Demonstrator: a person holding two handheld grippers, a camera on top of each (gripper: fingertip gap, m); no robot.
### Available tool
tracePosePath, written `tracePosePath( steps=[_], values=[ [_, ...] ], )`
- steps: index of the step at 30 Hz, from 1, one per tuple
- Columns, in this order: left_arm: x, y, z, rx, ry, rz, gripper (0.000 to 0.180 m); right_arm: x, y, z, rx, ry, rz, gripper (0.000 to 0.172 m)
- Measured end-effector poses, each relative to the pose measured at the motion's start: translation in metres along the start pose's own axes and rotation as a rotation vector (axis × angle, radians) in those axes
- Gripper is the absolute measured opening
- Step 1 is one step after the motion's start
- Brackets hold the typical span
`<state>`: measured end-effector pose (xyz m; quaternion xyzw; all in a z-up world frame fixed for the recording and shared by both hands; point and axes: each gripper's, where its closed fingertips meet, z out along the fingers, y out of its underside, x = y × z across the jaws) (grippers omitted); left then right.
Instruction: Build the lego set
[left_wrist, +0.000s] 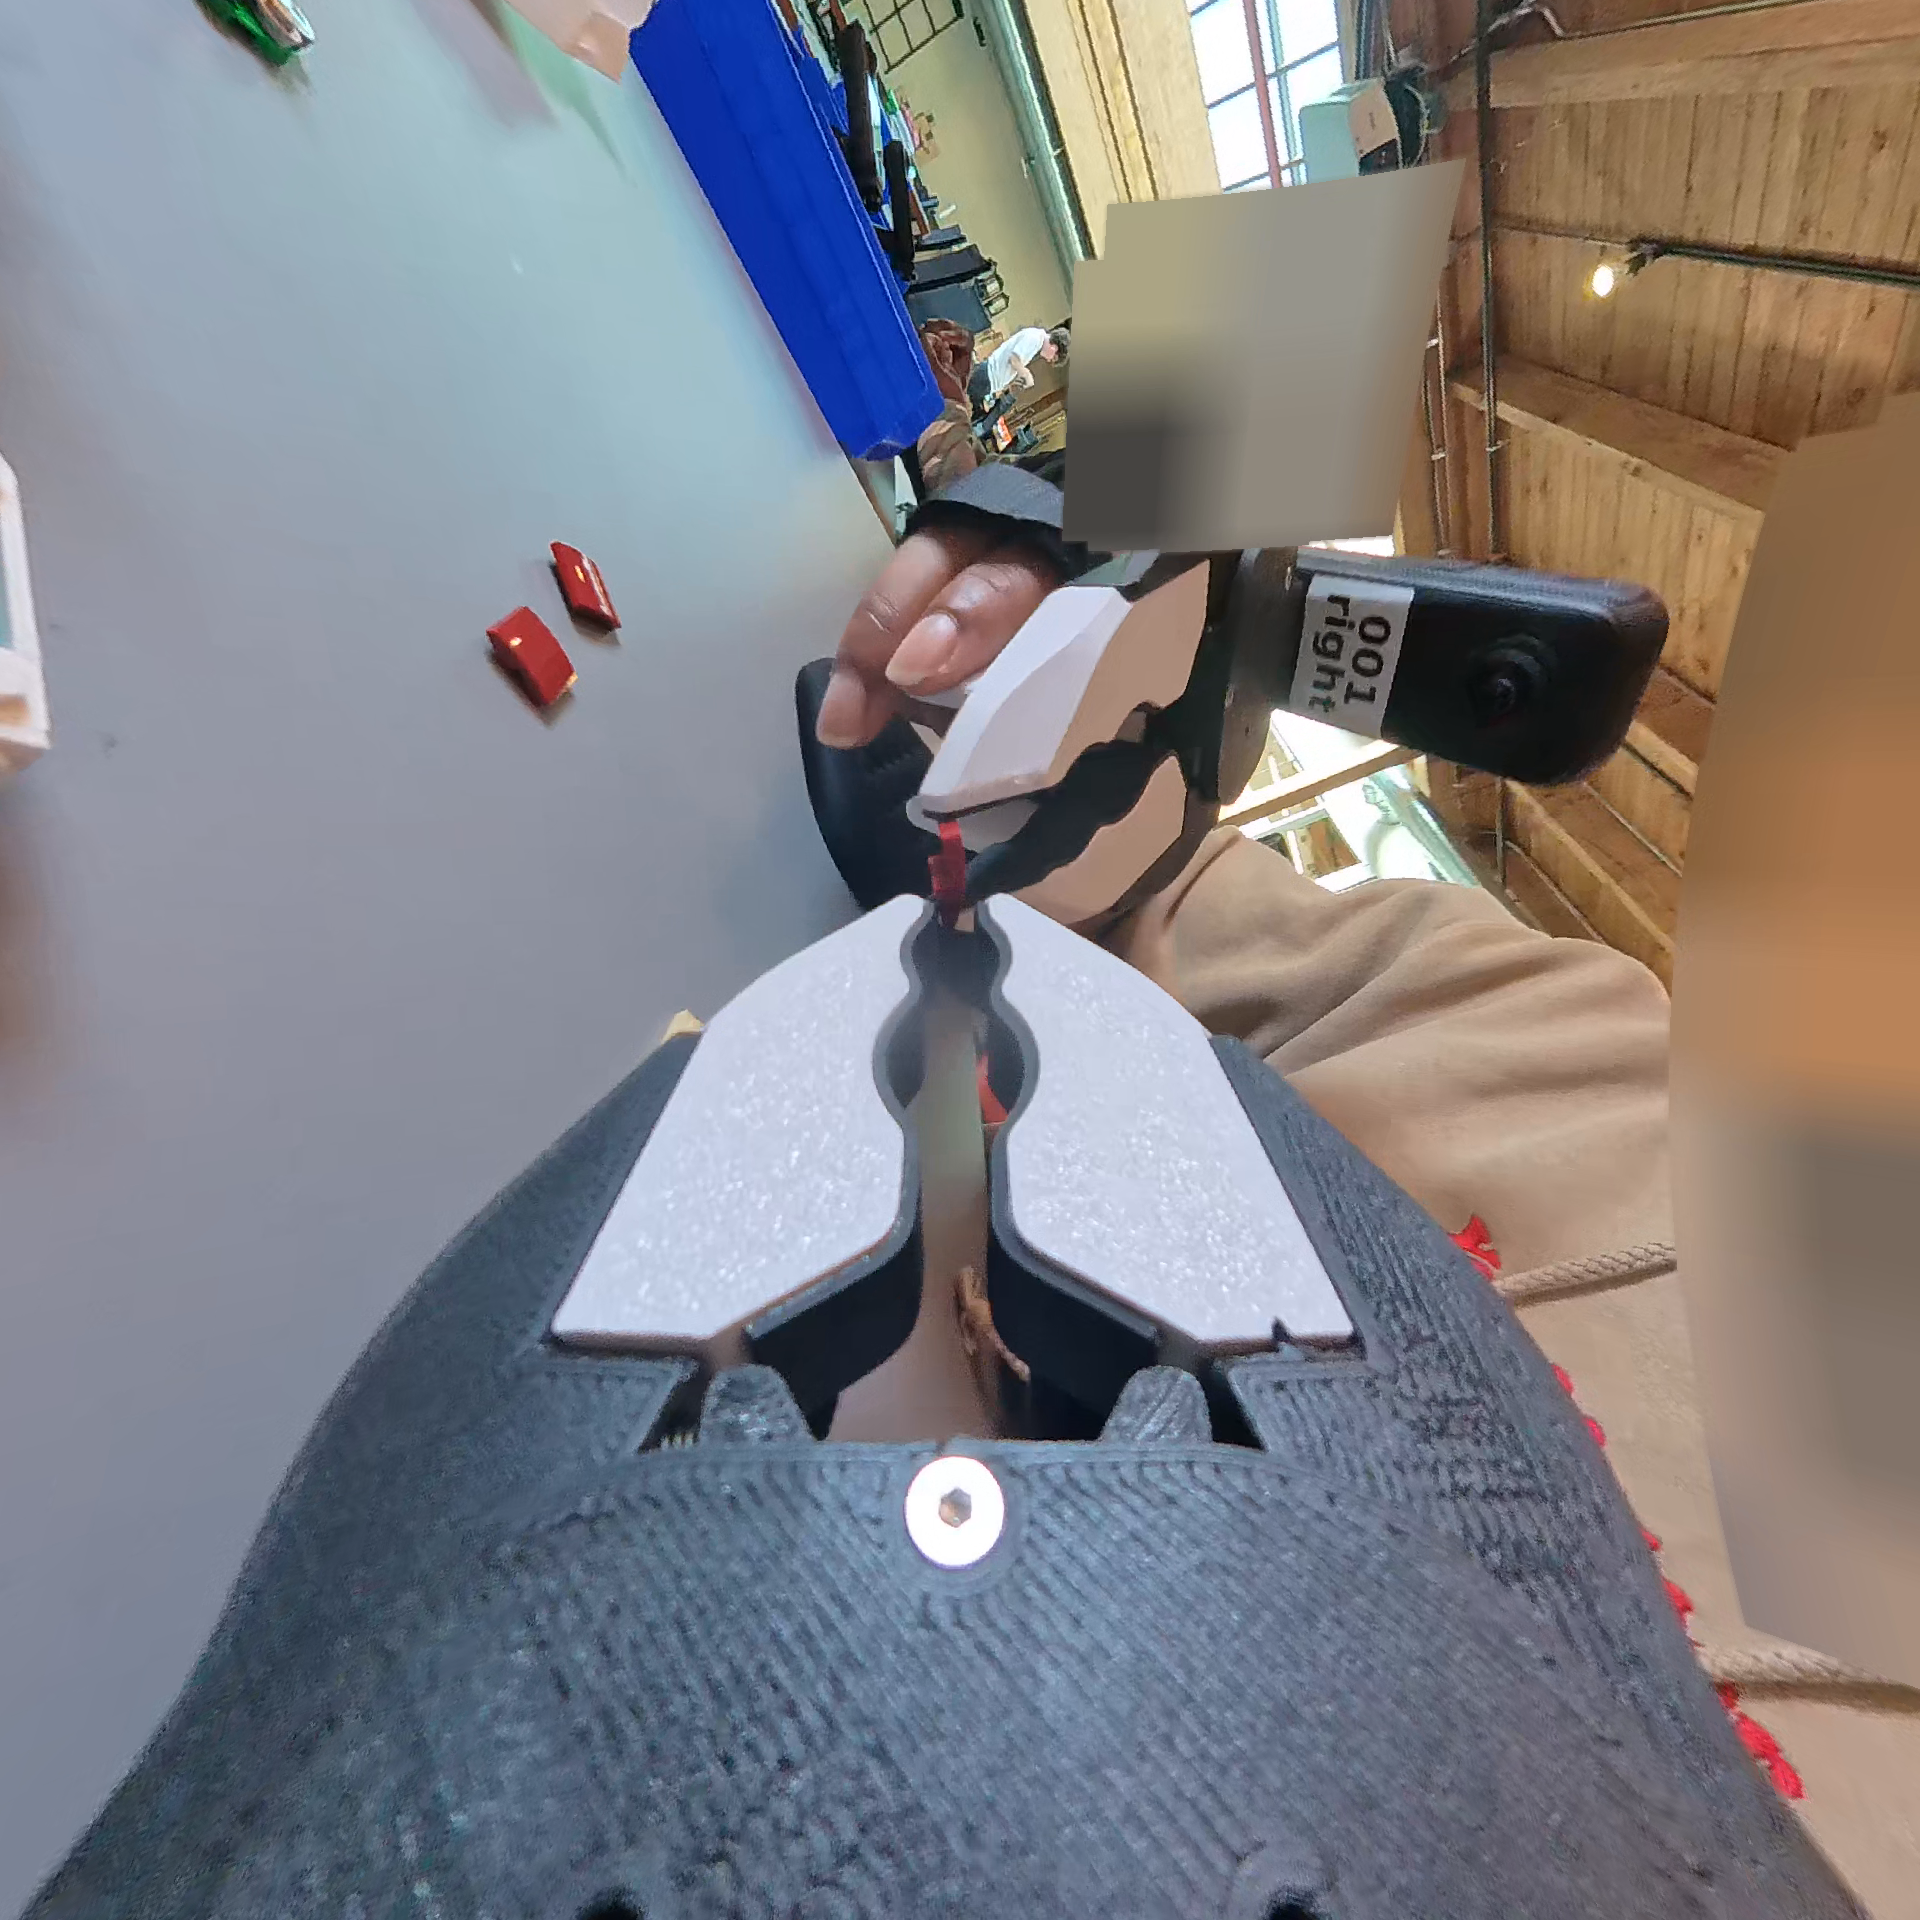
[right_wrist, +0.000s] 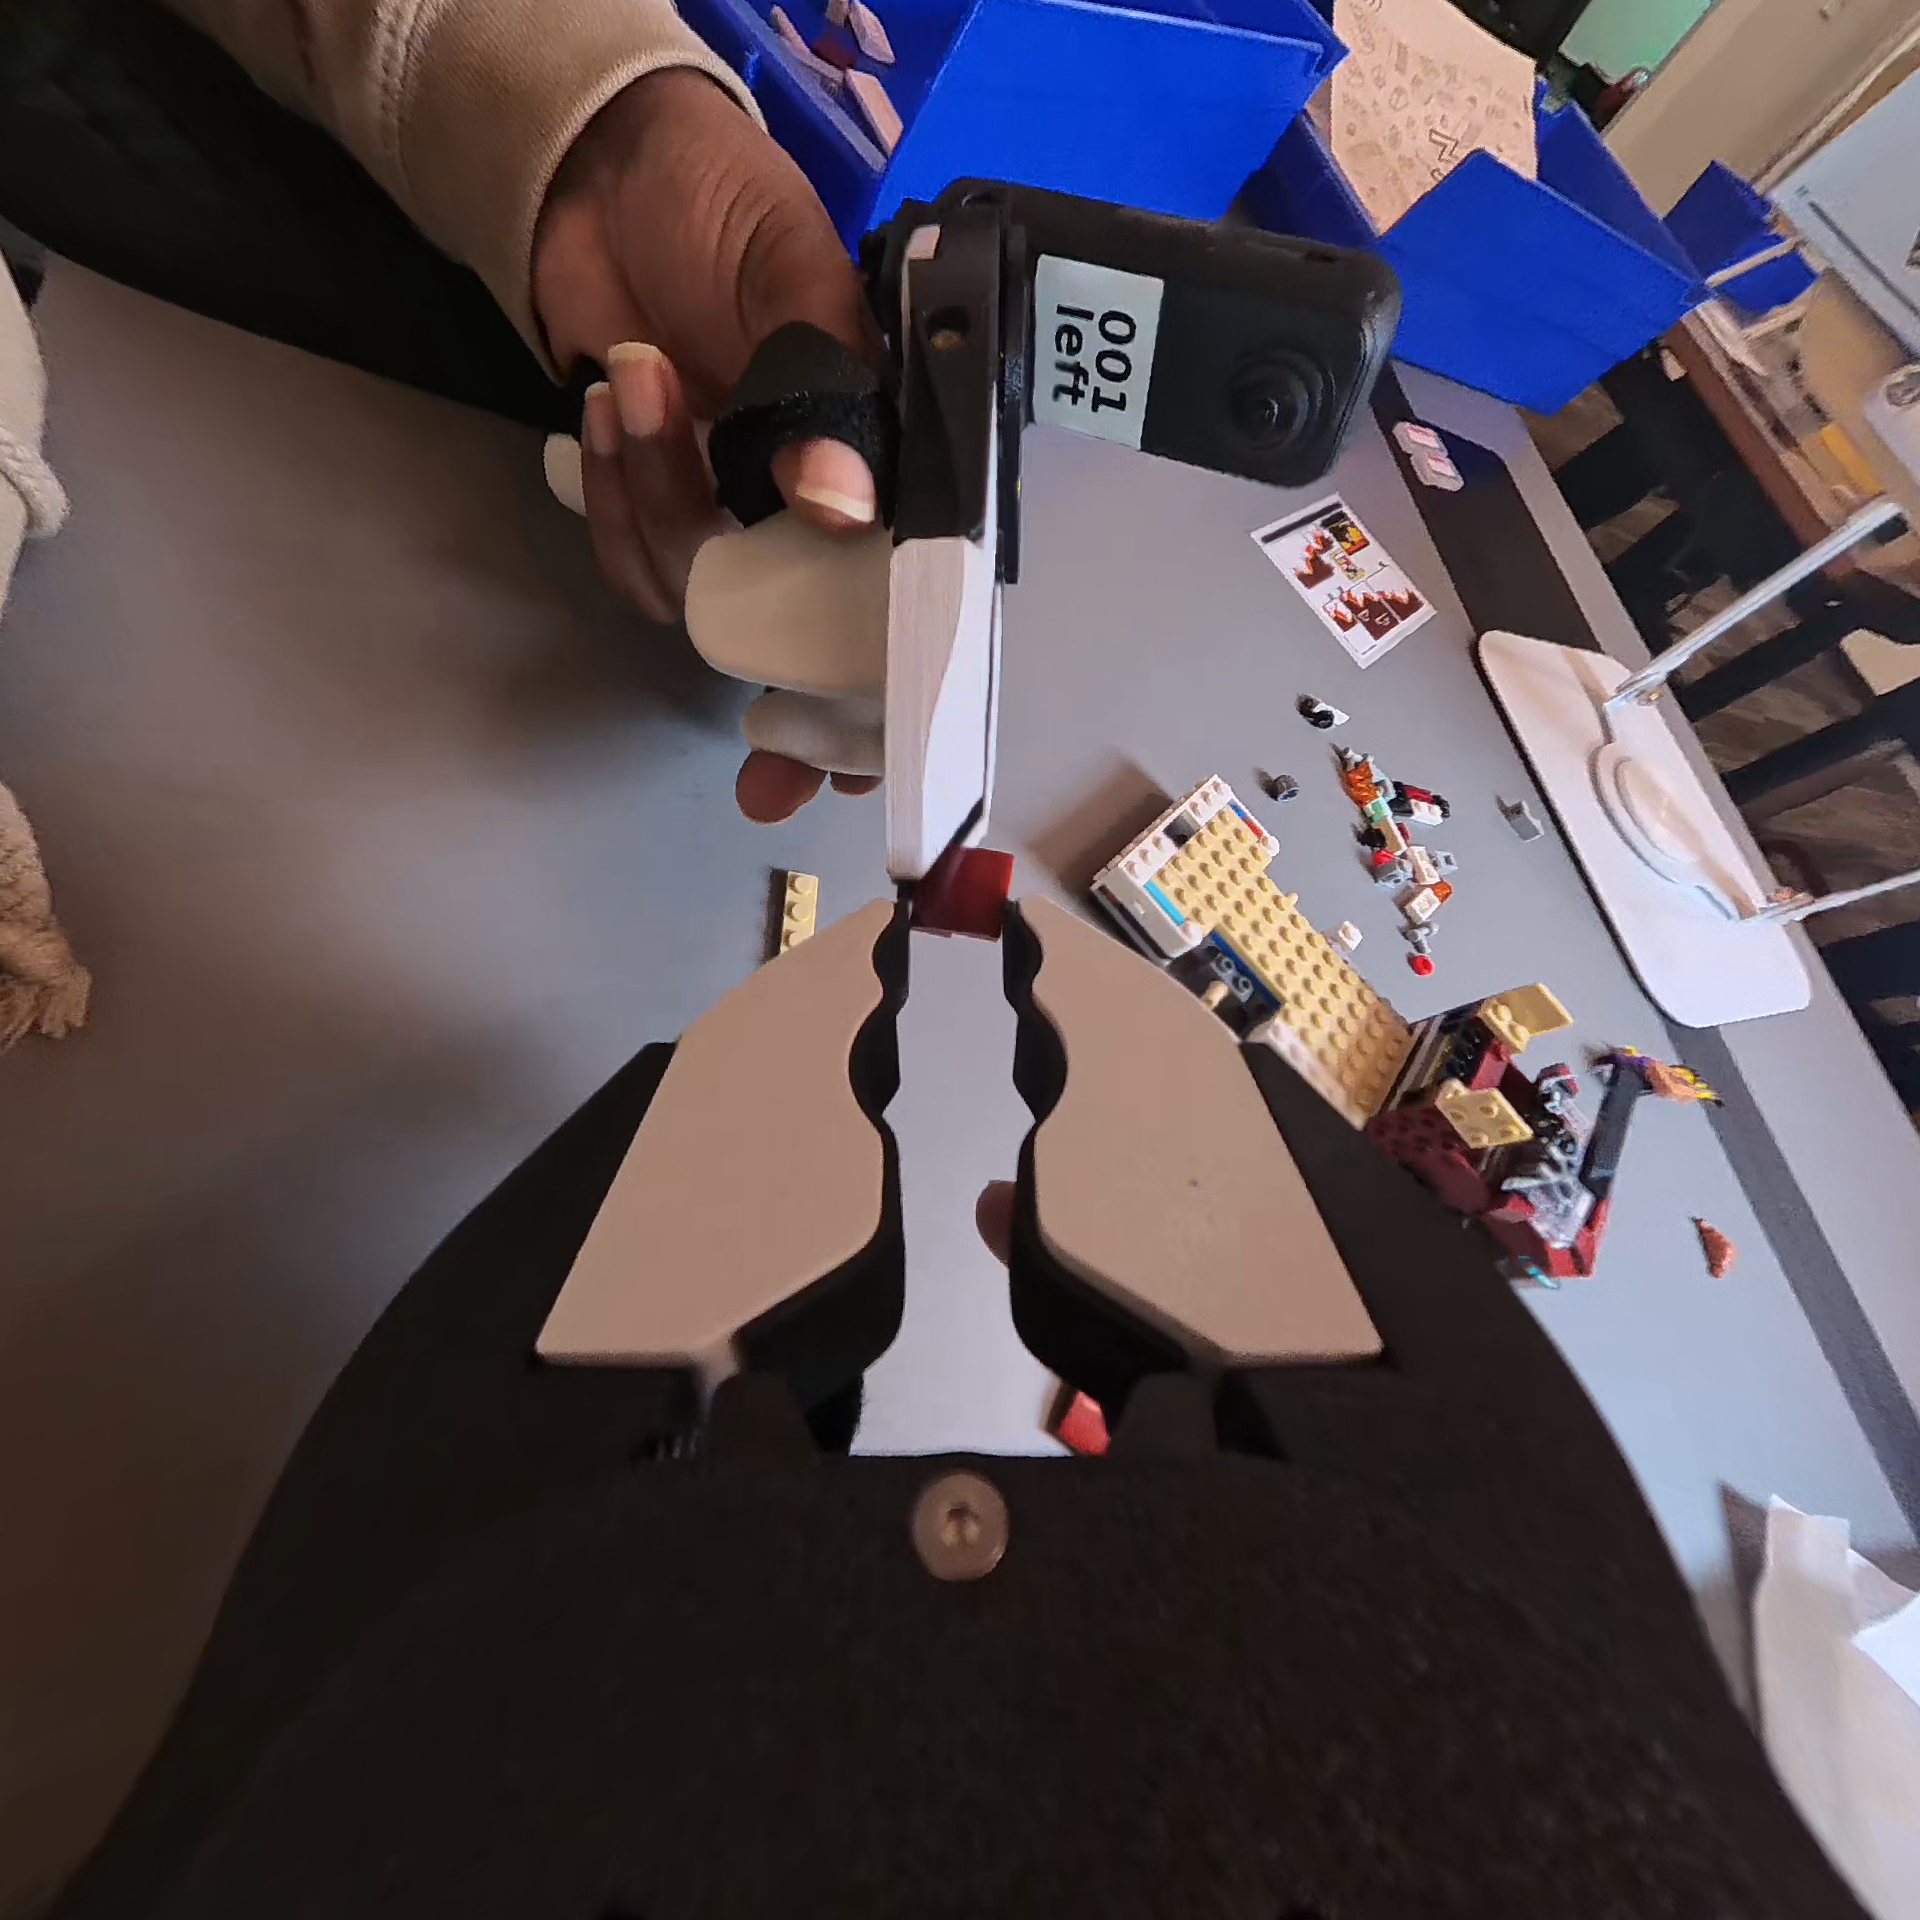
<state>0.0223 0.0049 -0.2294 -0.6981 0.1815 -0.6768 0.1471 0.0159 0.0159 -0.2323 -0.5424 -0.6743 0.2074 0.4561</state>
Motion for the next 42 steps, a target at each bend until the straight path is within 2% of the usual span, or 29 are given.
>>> tracePosePath(
  steps=[3, 7, 11, 14, 17, 20, 24, 27, 34, 42],
  values=[
    [-0.011, -0.003, -0.007, -0.036, -0.141, 0.182, 0.017, 0.003, 0.028, -0.005, -0.092, -0.072, 0.085, 0.017],
    [-0.035, 0.010, -0.022, -0.254, -0.411, 0.543, 0.035, 0.007, 0.080, -0.013, -0.276, -0.179, 0.233, 0.017],
    [-0.051, 0.022, -0.030, -0.401, -0.543, 0.717, 0.039, 0.011, 0.100, -0.014, -0.385, -0.216, 0.253, 0.018],
    [-0.057, 0.030, -0.032, -0.465, -0.579, 0.783, 0.038, 0.023, 0.099, -0.014, -0.400, -0.156, 0.218, 0.022],
    [-0.060, 0.034, -0.032, -0.512, -0.604, 0.855, 0.036, 0.023, 0.081, -0.017, -0.352, -0.122, 0.213, 0.022],
    [-0.063, 0.036, -0.032, -0.552, -0.638, 0.916, 0.029, -0.006, 0.062, -0.012, -0.319, -0.209, 0.205, 0.021],
    [-0.062, 0.038, -0.030, -0.573, -0.654, 0.958, 0.021, -0.034, 0.054, 0.000, -0.340, -0.277, 0.162, 0.021],
    [-0.063, 0.038, -0.029, -0.572, -0.675, 0.996, 0.009, -0.033, 0.052, 0.005, -0.341, -0.274, 0.169, 0.021],
    [-0.065, 0.032, -0.035, -0.571, -0.732, 1.044, 0.008, -0.028, 0.050, 0.013, -0.353, -0.237, 0.166, 0.021],
    [-0.071, 0.022, -0.051, -0.539, -0.814, 1.041, 0.008, -0.011, 0.058, 0.002, -0.356, -0.129, 0.208, 0.021]
  ],
)
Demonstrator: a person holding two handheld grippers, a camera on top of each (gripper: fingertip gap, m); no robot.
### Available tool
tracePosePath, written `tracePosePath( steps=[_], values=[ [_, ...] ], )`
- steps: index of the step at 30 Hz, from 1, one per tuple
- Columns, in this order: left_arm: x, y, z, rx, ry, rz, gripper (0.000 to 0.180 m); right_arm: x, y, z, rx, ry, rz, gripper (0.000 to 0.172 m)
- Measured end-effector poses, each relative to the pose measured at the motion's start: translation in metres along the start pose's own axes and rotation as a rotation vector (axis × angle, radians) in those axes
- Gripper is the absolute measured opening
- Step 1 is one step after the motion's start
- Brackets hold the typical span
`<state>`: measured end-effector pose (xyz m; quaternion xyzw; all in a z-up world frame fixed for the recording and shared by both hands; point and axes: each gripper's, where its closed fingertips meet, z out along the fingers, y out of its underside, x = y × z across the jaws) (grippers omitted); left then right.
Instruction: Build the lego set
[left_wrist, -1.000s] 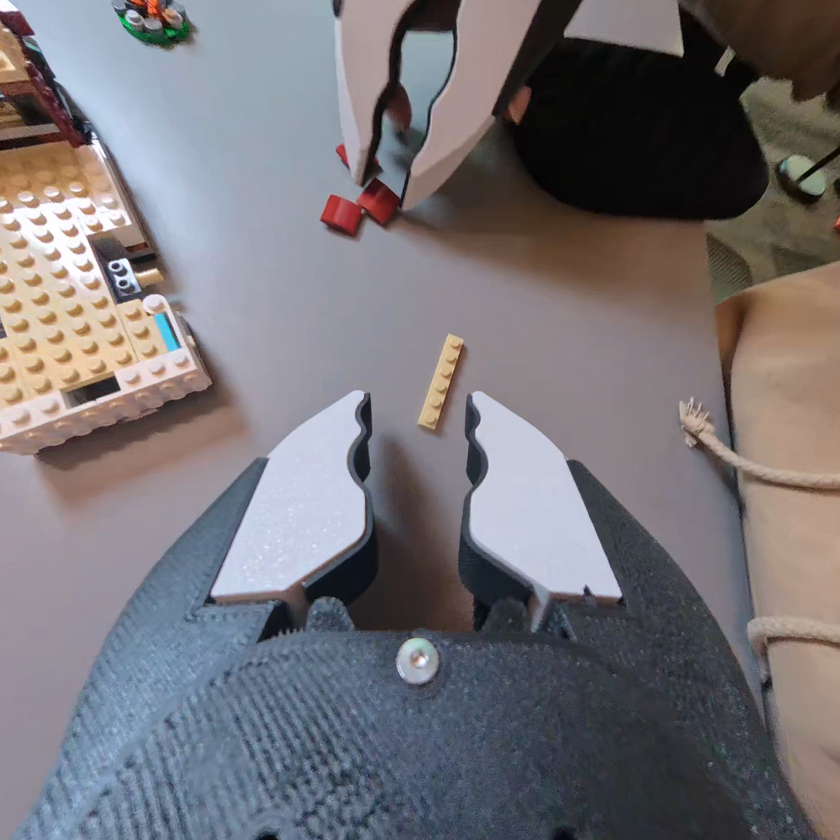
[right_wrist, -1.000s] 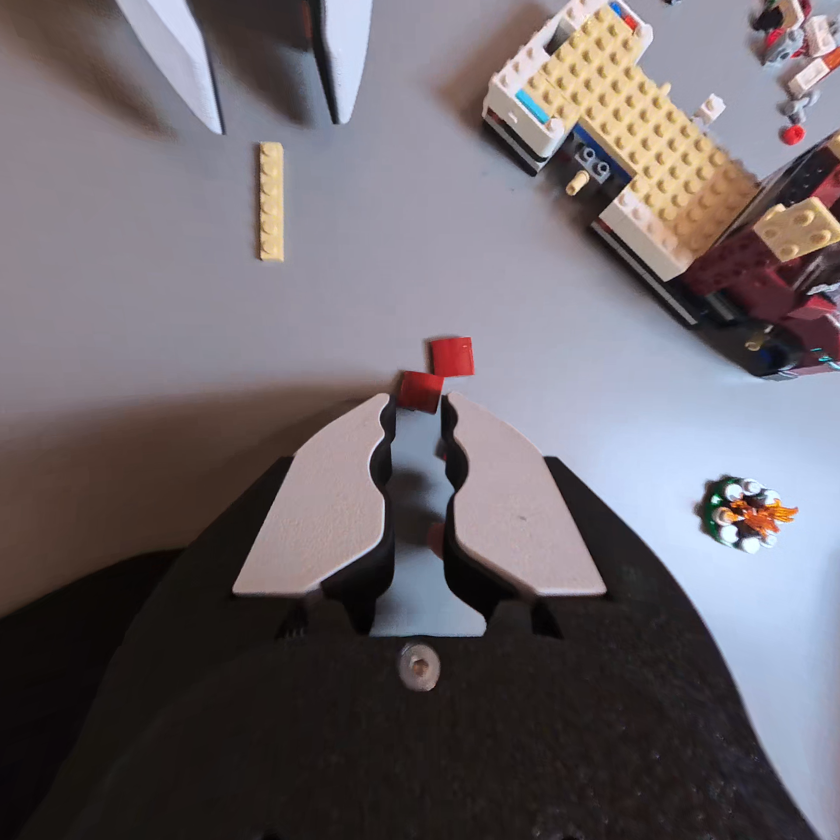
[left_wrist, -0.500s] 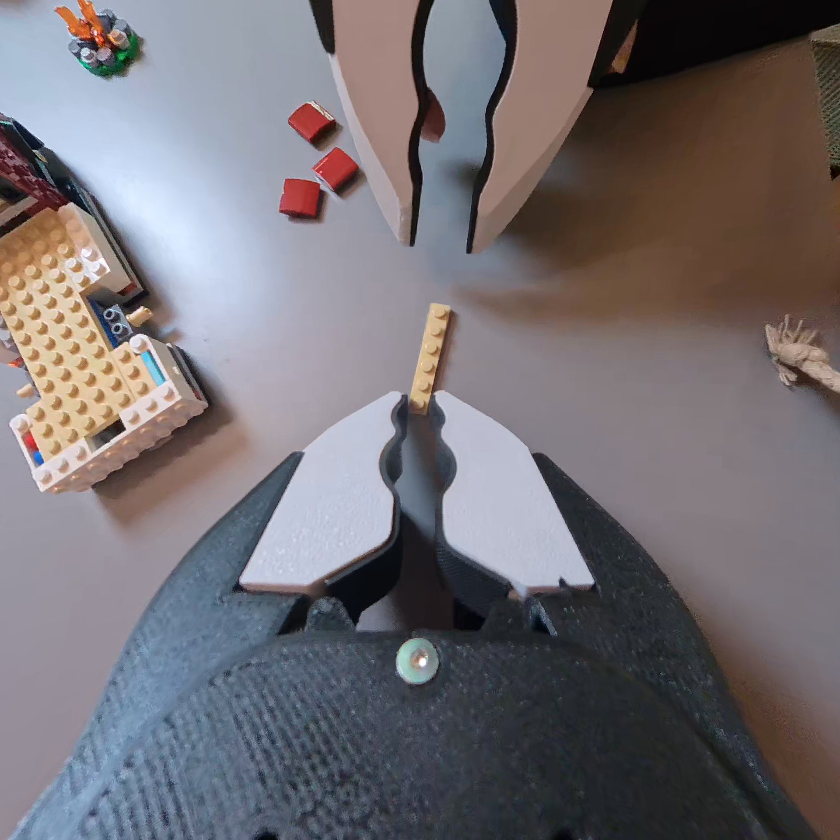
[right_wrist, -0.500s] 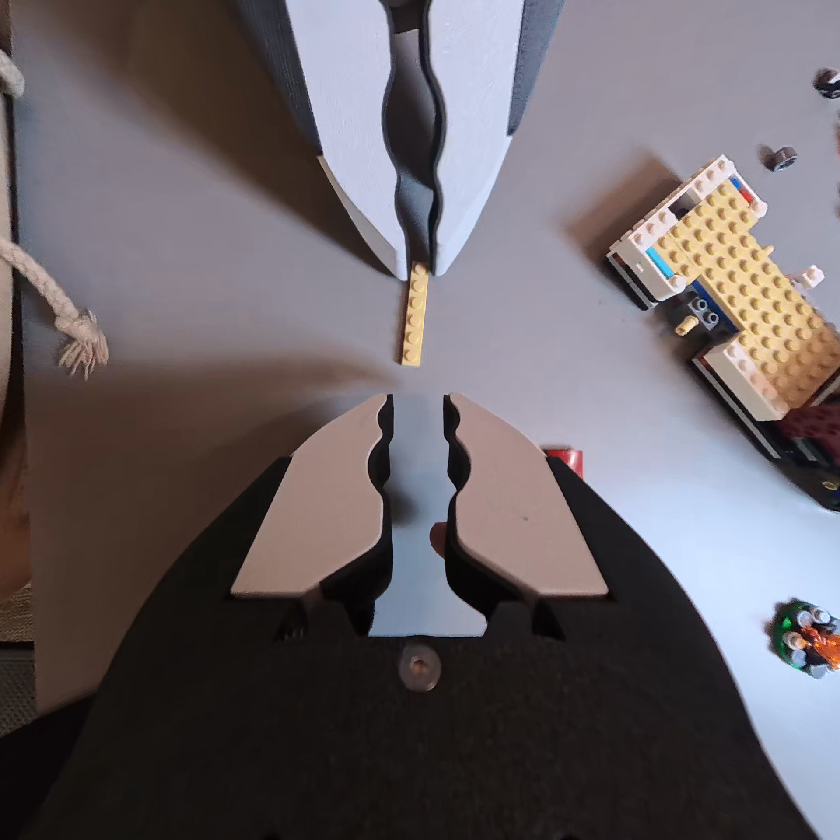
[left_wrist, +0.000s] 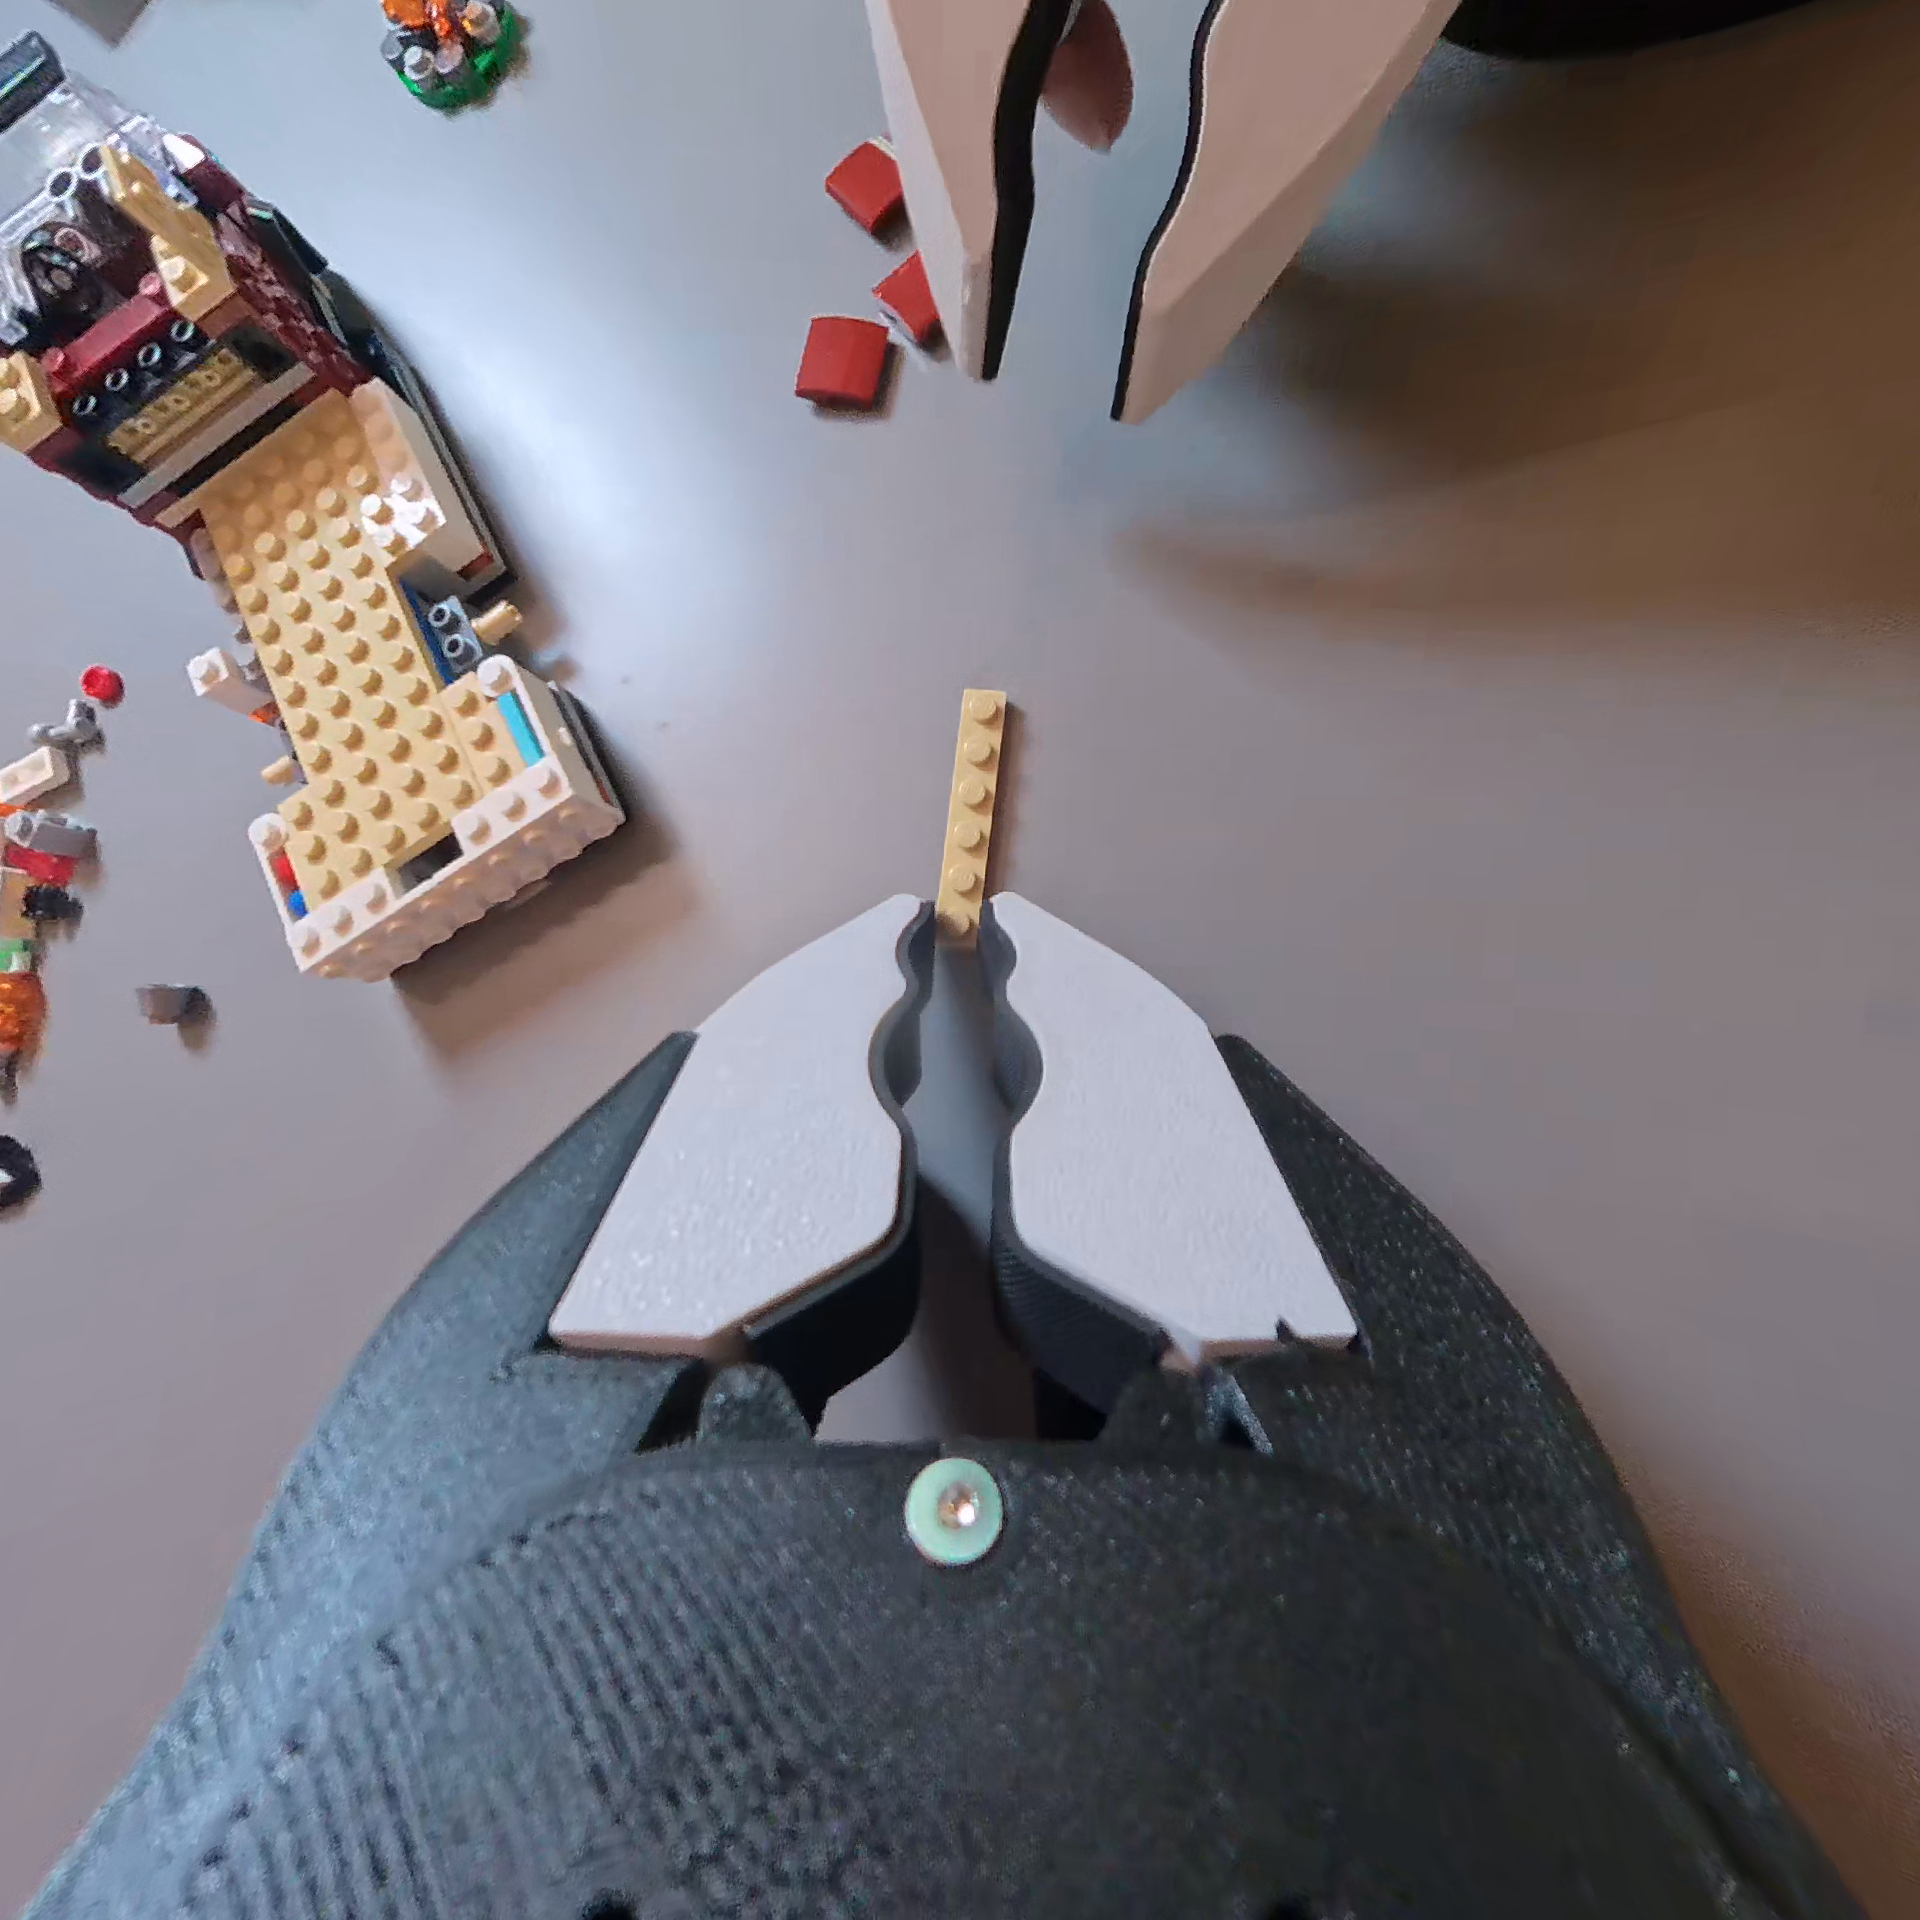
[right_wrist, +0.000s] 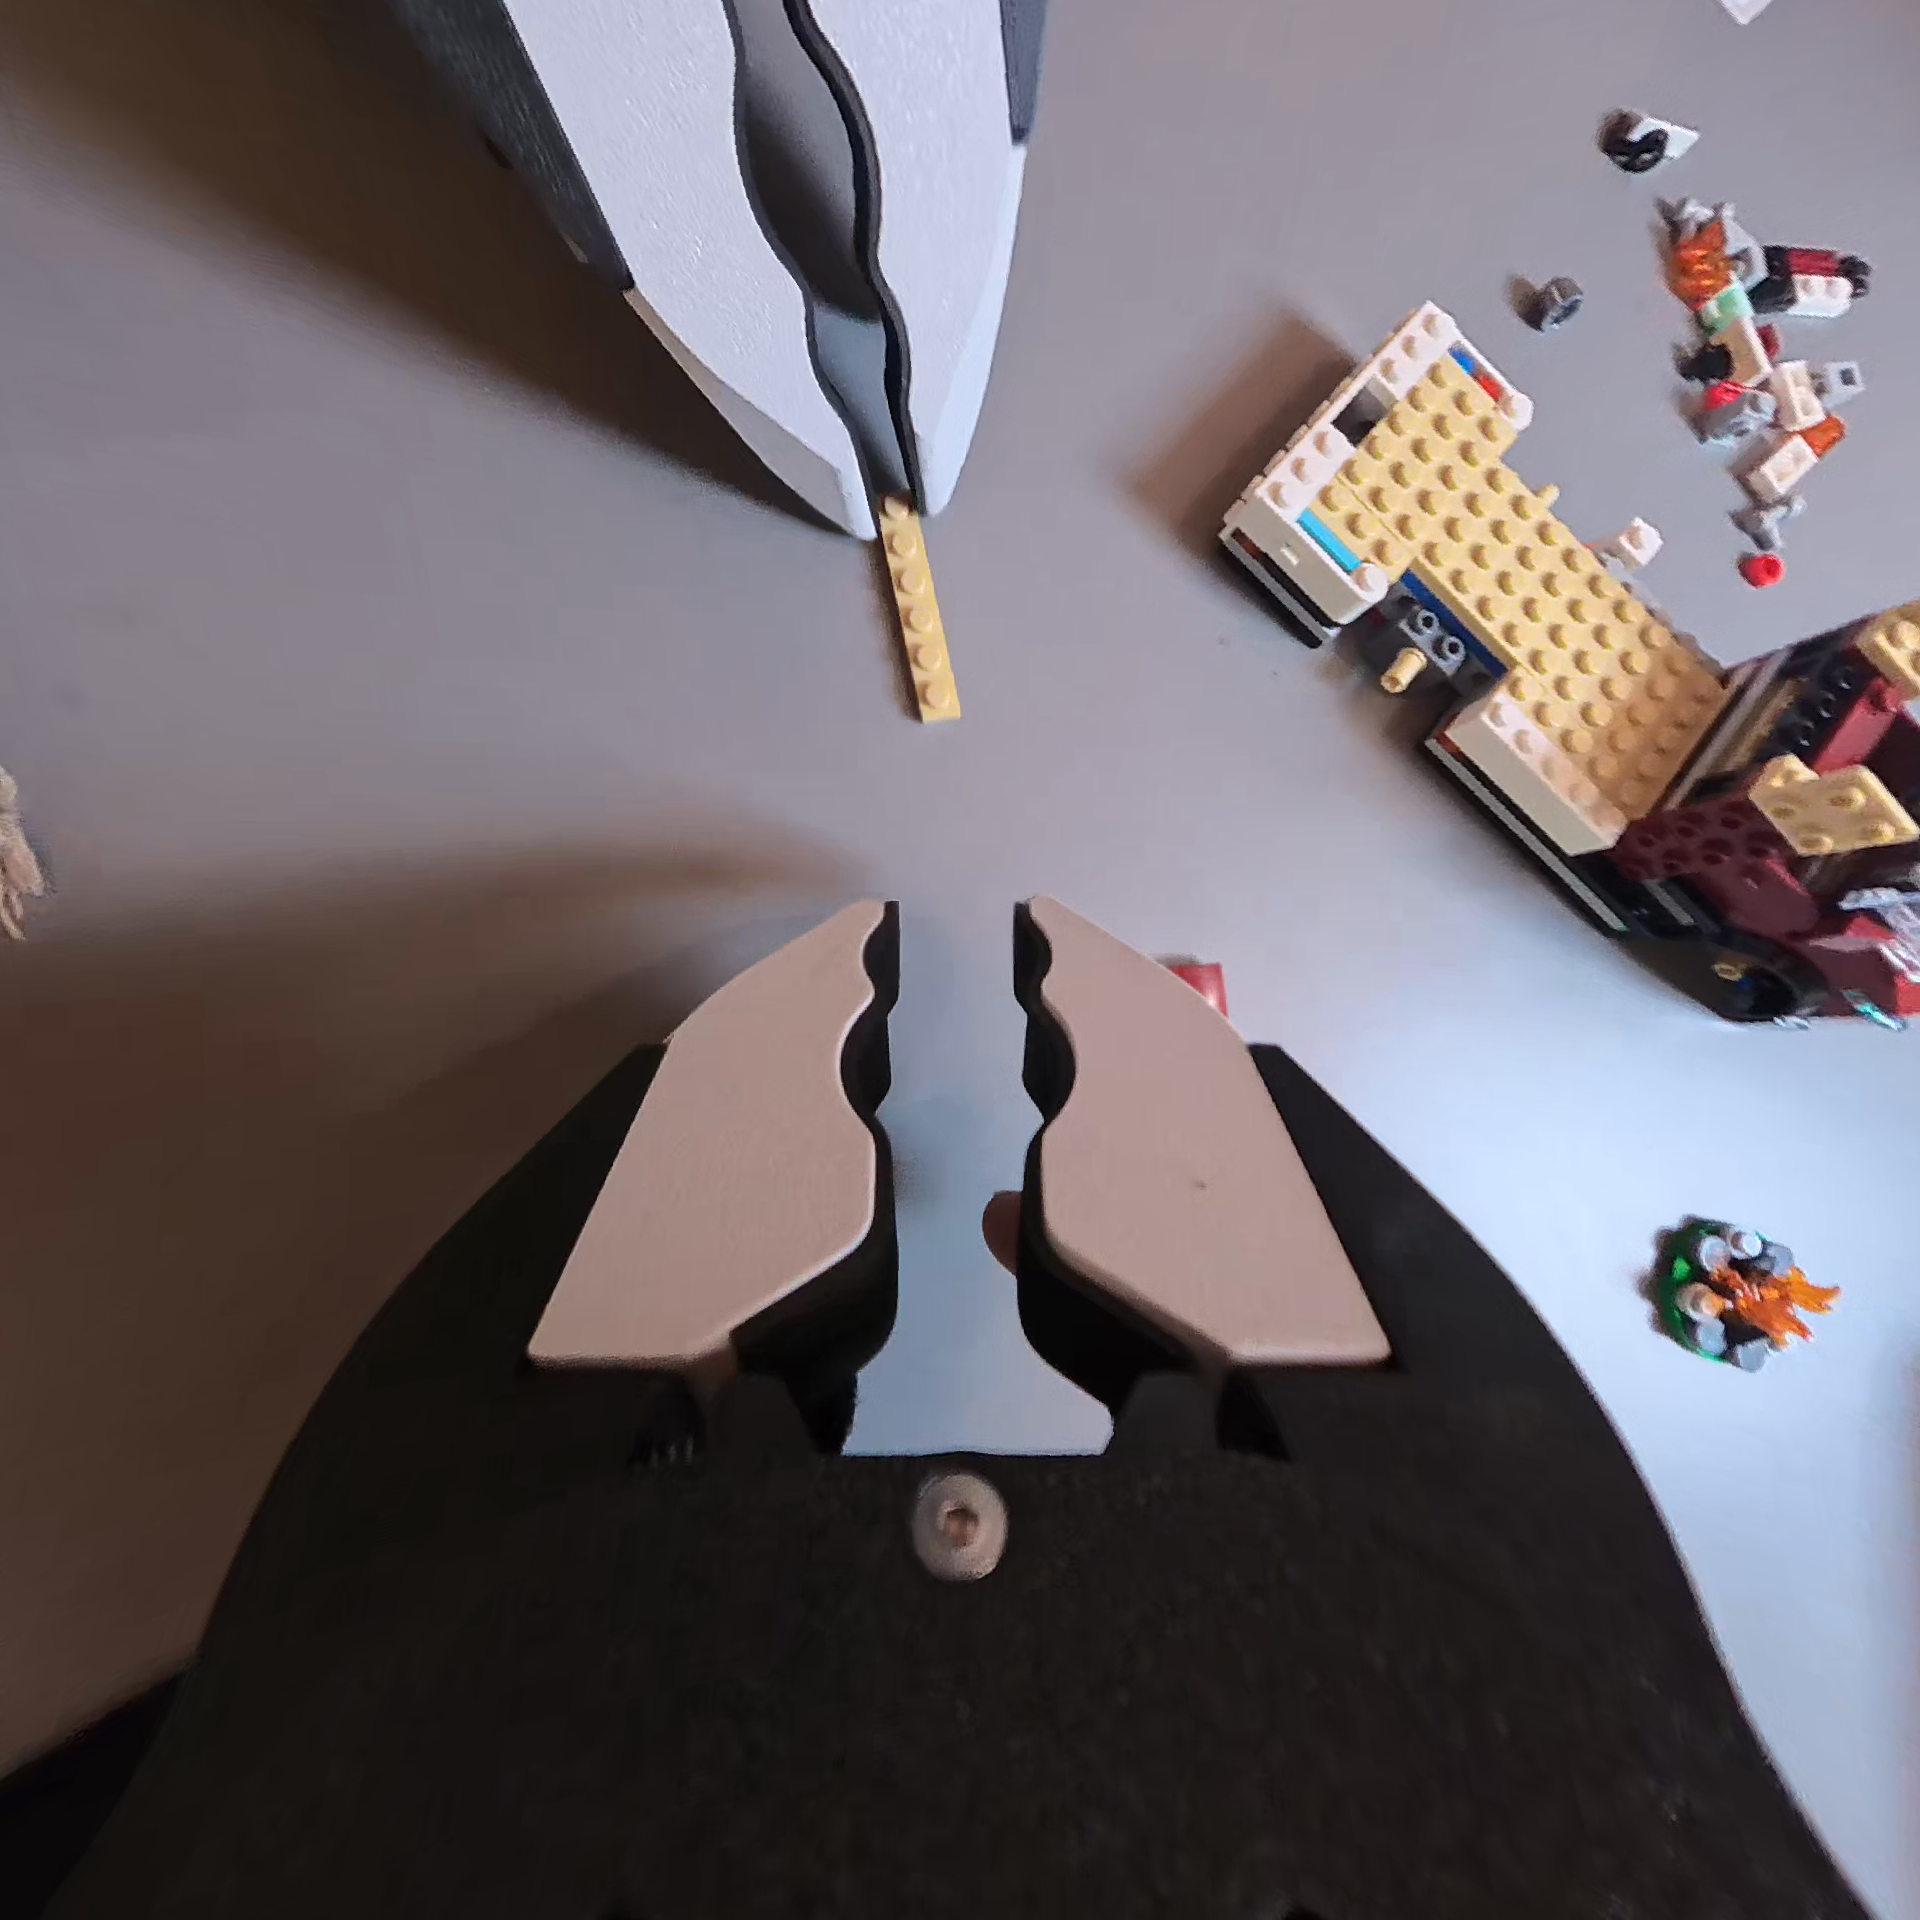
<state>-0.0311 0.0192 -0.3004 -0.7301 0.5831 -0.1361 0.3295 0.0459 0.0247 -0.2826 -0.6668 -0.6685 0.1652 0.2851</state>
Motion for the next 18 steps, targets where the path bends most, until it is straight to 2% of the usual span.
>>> tracePosePath(
  steps=[18],
  values=[
    [0.005, 0.005, -0.007, 0.015, 0.039, -0.068, 0.012, 0.032, 0.030, -0.007, -0.098, 0.077, 0.147, 0.026]
  ],
)
